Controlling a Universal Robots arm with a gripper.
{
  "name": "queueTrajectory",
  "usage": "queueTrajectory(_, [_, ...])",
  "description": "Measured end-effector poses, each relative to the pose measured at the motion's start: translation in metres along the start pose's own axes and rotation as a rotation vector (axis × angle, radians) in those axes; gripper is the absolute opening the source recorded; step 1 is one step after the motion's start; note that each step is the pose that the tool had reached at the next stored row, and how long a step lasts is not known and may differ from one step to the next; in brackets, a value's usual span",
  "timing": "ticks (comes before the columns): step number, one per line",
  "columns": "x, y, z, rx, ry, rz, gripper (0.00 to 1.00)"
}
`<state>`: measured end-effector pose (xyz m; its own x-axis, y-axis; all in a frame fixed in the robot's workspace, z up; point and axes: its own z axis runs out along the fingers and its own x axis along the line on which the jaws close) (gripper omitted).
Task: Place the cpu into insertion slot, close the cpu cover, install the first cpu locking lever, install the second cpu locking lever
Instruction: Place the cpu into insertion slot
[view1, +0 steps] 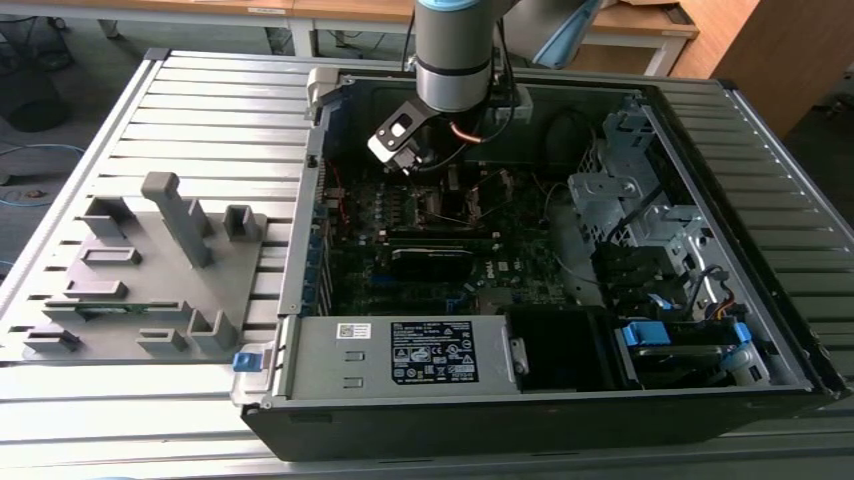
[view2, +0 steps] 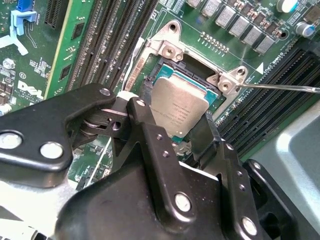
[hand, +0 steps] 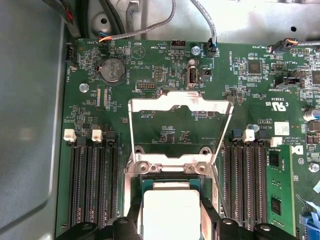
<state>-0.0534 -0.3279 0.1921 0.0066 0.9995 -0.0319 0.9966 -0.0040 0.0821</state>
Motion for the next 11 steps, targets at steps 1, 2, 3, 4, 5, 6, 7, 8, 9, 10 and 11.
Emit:
queueTrajectory(1, [0.0, 0.0, 0.0, 0.0001, -0.0002, 0.0, 0.54])
queueTrajectory(2, [0.0, -0.0001, 0.0, 0.0001, -0.0002, 0.0, 0.54])
queueTrajectory(3, [0.0, -0.0001, 0.0001, 0.0, -0.0002, 0.0, 0.54])
queueTrajectory(4, [0.0, -0.0003, 0.0001, -0.0001, 0.0, 0.0, 0.54])
queueTrajectory(5, [0.0, -0.0005, 0.0001, -0.0002, 0.0001, 0.0, 0.54])
queueTrajectory(6, [0.0, -0.0005, 0.0002, -0.0004, 0.0003, 0.0, 0.54])
queueTrajectory(7, [0.0, -0.0006, 0.0002, -0.0004, 0.0003, 0.0, 0.54])
queueTrajectory(8, [-0.0002, -0.0006, 0.0002, -0.0003, 0.0003, 0.0, 0.54])
queueTrajectory(9, [-0.0005, -0.0006, 0.0003, -0.0003, 0.0003, 0.0, 0.54])
queueTrajectory(10, [-0.0009, -0.0006, 0.0003, -0.0002, 0.0001, 0.0, 0.54])
queueTrajectory(11, [-0.0013, -0.0006, 0.0003, -0.0002, 0.0001, 0.0, 0.54])
